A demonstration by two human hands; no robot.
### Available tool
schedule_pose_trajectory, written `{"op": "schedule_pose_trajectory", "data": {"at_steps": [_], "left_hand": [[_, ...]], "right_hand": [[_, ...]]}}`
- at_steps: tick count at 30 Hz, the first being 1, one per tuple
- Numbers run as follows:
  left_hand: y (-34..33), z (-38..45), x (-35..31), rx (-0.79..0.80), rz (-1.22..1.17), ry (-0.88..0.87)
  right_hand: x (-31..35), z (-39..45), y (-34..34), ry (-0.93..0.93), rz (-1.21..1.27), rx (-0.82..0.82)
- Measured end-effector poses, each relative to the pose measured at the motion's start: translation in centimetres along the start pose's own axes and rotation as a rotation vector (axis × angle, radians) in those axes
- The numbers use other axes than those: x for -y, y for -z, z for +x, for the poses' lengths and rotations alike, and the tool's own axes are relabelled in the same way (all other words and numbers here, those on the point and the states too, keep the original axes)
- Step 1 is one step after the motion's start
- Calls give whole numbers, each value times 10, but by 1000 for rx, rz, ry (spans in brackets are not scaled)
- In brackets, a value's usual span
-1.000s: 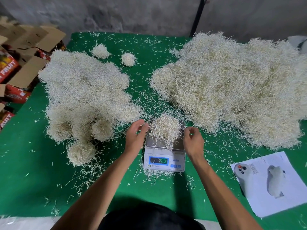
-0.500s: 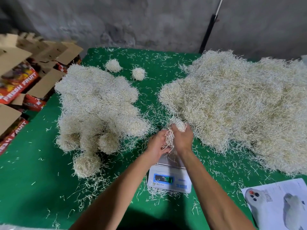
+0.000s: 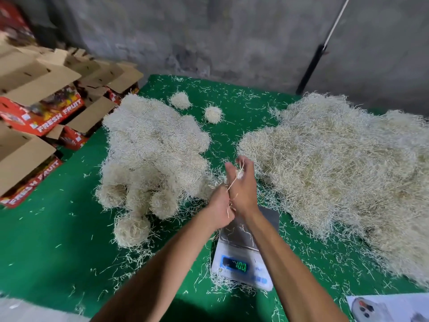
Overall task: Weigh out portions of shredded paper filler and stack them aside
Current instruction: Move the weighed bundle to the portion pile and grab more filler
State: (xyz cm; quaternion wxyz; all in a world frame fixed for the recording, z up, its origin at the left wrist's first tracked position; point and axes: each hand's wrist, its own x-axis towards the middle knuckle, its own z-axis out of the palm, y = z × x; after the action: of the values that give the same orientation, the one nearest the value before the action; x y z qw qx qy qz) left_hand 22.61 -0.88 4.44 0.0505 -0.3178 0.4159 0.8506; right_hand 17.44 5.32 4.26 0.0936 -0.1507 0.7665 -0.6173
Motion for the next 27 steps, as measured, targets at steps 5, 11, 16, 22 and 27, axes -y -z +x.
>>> {"op": "schedule_pose_trajectory", "data": {"at_steps": [5, 11, 16, 22, 27], "left_hand": [[37, -17, -29, 25, -90, -251], [53, -27, -34, -111, -37, -10], [84, -36, -18, -130, -204, -108], [110, -35, -22, -110, -385, 24], [138, -44, -7, -110, -515, 36]], "right_hand": [[-4, -21, -18, 440, -258, 217], [2, -7, -33, 351, -312, 233], [-3, -48, -73, 611, -340, 337], [-3, -38, -82, 394, -309, 422], [-22, -61, -122, 632, -358, 308]]}}
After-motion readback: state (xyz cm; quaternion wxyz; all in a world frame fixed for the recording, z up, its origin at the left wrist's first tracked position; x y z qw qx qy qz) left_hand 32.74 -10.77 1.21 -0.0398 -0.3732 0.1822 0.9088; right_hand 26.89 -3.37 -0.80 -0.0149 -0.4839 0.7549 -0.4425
